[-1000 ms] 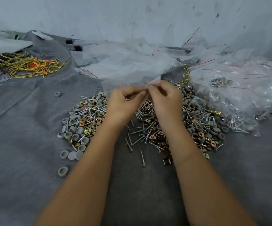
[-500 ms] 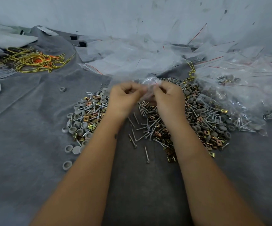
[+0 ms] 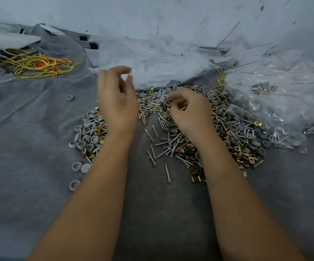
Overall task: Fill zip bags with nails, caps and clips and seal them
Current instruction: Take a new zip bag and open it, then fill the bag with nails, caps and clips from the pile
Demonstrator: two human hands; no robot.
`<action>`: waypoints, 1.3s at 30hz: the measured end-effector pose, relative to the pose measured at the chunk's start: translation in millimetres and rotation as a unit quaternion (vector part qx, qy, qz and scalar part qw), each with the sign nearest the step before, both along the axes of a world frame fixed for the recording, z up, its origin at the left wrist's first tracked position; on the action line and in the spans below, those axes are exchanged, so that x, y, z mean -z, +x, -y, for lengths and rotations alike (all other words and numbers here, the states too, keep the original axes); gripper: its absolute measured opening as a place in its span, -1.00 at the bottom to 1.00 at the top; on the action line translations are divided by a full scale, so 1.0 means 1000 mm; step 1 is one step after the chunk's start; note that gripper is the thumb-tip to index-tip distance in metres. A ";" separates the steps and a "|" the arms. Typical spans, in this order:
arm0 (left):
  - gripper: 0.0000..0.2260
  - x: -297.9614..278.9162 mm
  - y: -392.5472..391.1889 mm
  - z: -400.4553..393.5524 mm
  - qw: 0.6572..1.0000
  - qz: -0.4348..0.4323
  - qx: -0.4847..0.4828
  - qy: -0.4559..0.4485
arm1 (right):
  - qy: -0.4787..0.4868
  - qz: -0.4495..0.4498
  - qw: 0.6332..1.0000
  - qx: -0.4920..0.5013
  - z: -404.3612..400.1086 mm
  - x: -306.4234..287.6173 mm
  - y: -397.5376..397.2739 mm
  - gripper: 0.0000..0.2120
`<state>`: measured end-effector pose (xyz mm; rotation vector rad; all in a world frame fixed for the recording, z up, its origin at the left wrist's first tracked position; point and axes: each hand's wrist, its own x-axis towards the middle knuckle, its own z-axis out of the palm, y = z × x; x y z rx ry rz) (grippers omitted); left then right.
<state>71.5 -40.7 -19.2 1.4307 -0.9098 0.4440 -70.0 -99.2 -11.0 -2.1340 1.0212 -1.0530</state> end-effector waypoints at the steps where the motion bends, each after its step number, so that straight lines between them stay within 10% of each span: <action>1: -0.87 0.001 0.003 0.000 0.999 0.021 -0.021 0.013 | -0.033 -0.050 0.998 -0.018 -0.002 0.000 0.001 -0.83; 5: -0.78 0.013 0.002 0.010 0.973 -0.011 0.054 0.225 | -0.157 -0.302 0.937 -0.080 -0.009 0.003 0.008 -0.87; 10: -0.85 0.019 -0.003 0.018 0.946 -0.026 0.085 0.310 | -0.137 -0.319 0.934 -0.086 -0.010 0.005 0.013 -0.93; 21: -0.93 0.021 -0.006 0.024 0.954 -0.032 0.116 0.275 | -0.062 0.032 0.997 0.029 0.005 0.007 0.003 -0.94; 31: -0.91 0.018 -0.019 0.021 0.942 -0.059 0.271 0.190 | -0.121 -0.120 0.983 0.062 0.007 0.009 0.002 -0.87; 39: -0.89 0.013 -0.016 0.014 0.987 -0.058 0.143 0.036 | -0.123 -0.050 0.991 -0.013 -0.004 0.005 0.006 -0.72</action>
